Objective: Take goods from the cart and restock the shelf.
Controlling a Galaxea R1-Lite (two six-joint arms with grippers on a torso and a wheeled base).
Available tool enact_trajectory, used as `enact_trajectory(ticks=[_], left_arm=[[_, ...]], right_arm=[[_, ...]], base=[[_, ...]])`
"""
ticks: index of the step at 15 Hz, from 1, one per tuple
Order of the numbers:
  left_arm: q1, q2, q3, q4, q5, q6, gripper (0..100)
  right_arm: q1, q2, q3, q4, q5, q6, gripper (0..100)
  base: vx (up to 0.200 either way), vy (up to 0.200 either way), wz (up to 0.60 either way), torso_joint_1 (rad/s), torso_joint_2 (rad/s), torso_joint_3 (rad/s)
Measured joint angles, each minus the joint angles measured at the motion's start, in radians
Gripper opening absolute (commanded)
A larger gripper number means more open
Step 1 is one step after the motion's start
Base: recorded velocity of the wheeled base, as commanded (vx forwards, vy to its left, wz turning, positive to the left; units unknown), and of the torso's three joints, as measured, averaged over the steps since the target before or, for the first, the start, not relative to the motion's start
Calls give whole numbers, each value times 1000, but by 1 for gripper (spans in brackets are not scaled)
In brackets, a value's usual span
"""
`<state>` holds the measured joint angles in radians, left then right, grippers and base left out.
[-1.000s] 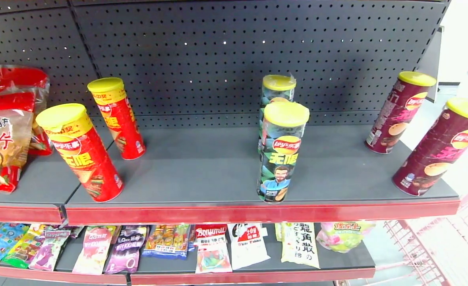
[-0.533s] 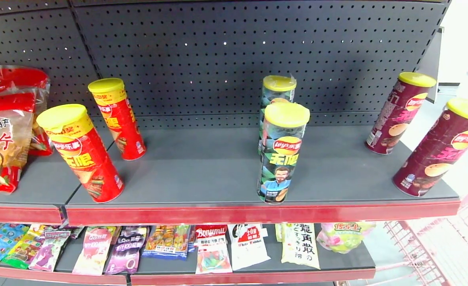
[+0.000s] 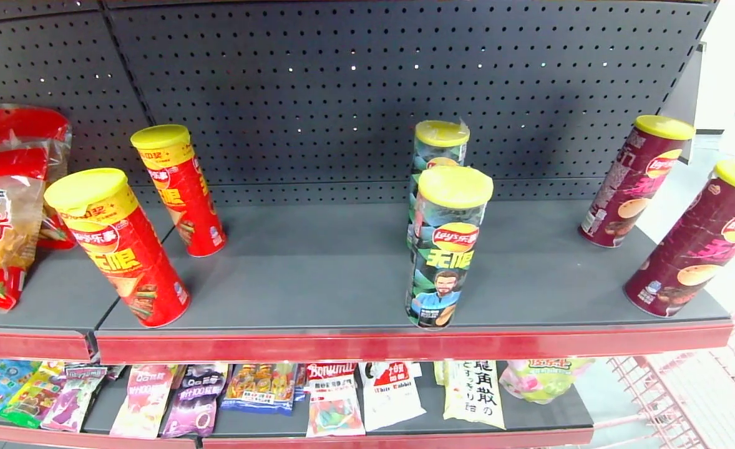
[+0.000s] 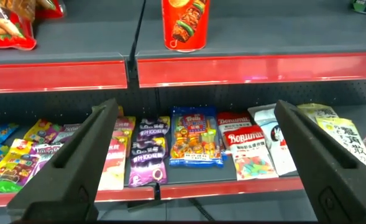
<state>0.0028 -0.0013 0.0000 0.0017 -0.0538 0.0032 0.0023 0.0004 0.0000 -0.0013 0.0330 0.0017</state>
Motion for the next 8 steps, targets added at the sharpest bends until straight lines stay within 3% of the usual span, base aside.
enact_trajectory(ticks=[8], left_arm=[[0,0,0,0,0,-1,100]], right_arm=[[0,0,0,0,-1,0,100]], base=[[0,0,0,0,0,0]])
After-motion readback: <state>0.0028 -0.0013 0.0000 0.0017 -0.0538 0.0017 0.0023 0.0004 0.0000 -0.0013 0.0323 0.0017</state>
